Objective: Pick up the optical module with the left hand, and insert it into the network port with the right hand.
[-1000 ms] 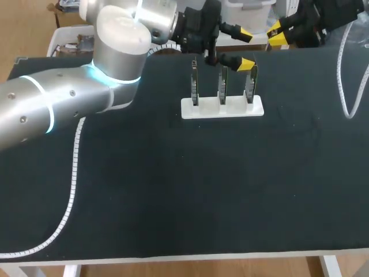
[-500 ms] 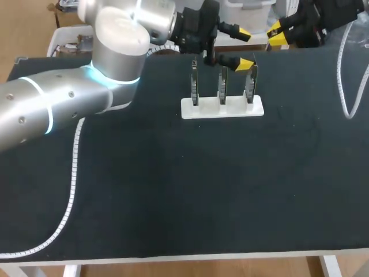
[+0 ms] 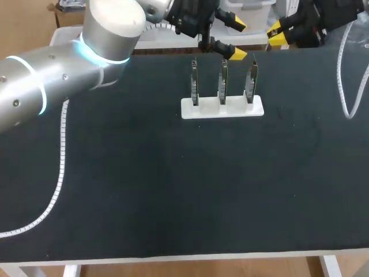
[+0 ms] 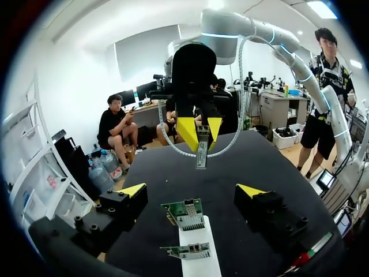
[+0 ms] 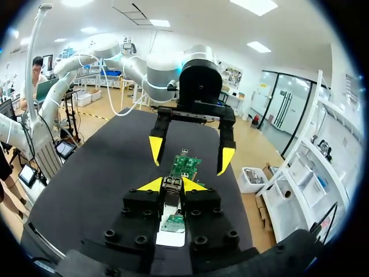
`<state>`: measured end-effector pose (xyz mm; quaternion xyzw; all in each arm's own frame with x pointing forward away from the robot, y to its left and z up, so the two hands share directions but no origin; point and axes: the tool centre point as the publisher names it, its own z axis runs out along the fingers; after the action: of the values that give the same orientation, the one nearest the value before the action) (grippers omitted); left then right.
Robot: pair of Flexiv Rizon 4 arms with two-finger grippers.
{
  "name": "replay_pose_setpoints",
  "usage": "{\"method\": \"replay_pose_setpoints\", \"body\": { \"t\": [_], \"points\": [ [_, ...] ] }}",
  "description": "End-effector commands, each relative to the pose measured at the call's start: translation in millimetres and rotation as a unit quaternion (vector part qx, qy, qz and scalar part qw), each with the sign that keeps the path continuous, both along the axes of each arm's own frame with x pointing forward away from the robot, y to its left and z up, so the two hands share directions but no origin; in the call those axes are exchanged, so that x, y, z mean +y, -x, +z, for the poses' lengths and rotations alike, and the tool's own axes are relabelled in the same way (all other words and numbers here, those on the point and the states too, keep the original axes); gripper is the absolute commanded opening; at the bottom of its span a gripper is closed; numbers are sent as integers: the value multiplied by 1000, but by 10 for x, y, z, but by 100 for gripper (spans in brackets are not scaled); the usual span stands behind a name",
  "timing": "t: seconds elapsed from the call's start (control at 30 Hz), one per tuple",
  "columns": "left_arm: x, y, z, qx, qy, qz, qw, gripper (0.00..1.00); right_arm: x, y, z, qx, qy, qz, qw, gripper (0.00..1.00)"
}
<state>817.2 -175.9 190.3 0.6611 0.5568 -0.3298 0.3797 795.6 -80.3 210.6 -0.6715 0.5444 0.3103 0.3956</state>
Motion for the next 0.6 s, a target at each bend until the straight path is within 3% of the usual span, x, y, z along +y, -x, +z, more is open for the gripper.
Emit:
{"method": "replay_pose_setpoints", "body": {
  "t": [0.03,0.27,0.6],
  "points": [
    [-50,-3,-41,10,-18,0,1000,100,2,-9,0,0,0,1,1000,0],
    [3,36,-95,20,-31,9,999,100,2,-9,0,0,0,1,1000,0],
    [8,37,-90,17,-24,8,1000,100,2,-9,0,0,0,1,1000,0]
  ]
}}
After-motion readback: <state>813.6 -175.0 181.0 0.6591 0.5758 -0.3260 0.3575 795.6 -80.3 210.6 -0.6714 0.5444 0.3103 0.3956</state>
